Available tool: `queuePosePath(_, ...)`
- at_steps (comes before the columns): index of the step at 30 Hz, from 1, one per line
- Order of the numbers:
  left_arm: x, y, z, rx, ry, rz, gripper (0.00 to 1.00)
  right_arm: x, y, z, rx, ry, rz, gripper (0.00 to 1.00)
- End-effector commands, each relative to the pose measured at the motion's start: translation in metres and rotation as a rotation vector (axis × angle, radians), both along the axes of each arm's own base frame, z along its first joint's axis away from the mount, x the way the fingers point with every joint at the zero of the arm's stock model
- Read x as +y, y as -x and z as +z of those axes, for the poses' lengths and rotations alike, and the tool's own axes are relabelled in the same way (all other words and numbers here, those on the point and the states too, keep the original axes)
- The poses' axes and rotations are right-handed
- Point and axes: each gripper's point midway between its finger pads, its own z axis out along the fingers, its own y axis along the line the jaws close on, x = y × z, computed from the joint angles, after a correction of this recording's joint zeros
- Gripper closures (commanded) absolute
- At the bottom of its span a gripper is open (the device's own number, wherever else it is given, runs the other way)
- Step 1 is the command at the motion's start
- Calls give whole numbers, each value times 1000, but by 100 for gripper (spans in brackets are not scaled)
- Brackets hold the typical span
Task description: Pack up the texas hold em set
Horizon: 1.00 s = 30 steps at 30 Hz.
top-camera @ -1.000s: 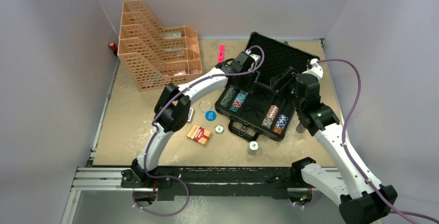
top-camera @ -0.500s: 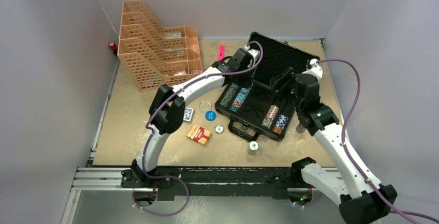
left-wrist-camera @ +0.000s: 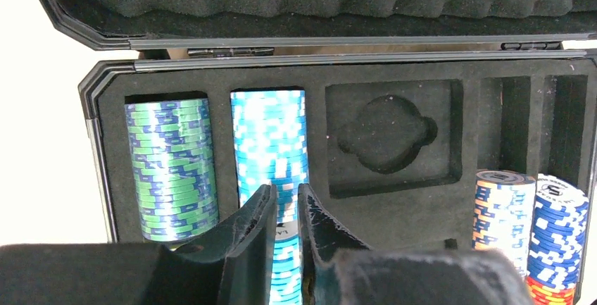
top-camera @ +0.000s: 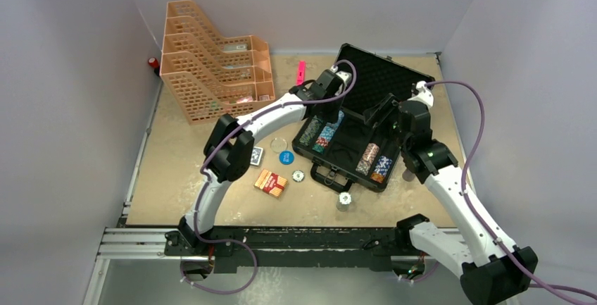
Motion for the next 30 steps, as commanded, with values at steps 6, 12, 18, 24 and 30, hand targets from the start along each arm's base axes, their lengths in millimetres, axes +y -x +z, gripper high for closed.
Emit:
queuePosePath(6, -5, -4, 25, -44, 61, 43, 84, 9, 2, -4, 24, -3, 58, 37)
queuePosePath(12, 18, -6, 118, -236, 208, 142, 74, 9, 14, -19, 93, 51, 109, 36)
queuePosePath(18, 73, 29, 154, -301, 267, 244, 68, -31, 20, -45, 231, 223, -40, 28)
queuePosePath(24, 137, 64, 176, -383, 237, 316, 55, -51, 24, -62, 290, 231, -181, 11)
queuePosePath(30, 164, 74, 189, -445, 219, 352, 46, -70, 20, -88, 410, 179, -286, 10)
